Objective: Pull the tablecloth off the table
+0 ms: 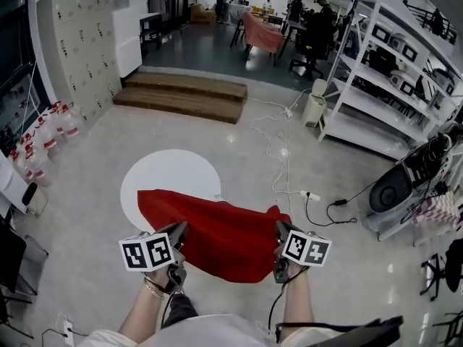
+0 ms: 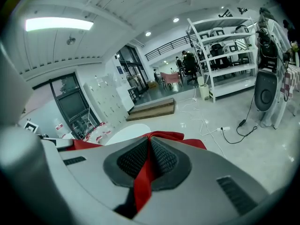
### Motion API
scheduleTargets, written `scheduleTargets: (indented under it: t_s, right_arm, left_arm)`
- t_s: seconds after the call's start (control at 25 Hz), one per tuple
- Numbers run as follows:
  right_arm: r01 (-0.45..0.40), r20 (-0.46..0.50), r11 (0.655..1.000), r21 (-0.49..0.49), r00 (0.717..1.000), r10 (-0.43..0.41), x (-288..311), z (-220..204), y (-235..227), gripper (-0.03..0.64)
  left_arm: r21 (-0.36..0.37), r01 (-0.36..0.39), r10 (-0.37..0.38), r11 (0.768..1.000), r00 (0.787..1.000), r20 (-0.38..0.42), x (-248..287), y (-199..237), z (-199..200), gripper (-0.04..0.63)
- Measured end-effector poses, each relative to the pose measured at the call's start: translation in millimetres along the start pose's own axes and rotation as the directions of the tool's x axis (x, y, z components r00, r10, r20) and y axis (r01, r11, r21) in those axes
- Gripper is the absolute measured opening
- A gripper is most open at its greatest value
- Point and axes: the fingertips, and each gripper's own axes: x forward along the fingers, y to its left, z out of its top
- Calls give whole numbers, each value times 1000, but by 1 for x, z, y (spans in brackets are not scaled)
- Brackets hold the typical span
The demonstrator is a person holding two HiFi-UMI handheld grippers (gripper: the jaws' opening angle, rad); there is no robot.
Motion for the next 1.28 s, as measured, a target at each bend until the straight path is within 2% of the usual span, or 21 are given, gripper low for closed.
scheduleTargets:
  t_s: [0.28,0.6,1.0,1.16,1.28]
  right_arm:
    - [21,13,1000,18,1000,-22,-41,-19,-25,38]
    - [61,26,995,83,998,-64,-94,-56,-60,38]
    - [165,44,964,207,983,-178,-165,-102,-93,38]
    - [192,63,957,216,976,-210,-194,-116,-89,38]
    - [199,56,959,203,975,-214,-208,-130,-65,38]
  left_arm:
    - [7,27,-27,1000,999,-34,-7,-32,-46,26]
    - [11,64,-63,998,994,-91,-19,-65,-97,26]
    - [16,142,-135,990,968,-213,-35,-96,-151,26]
    - [15,178,-170,984,958,-233,-50,-107,-169,26]
    - [-19,174,-174,985,959,-223,-74,-96,-174,26]
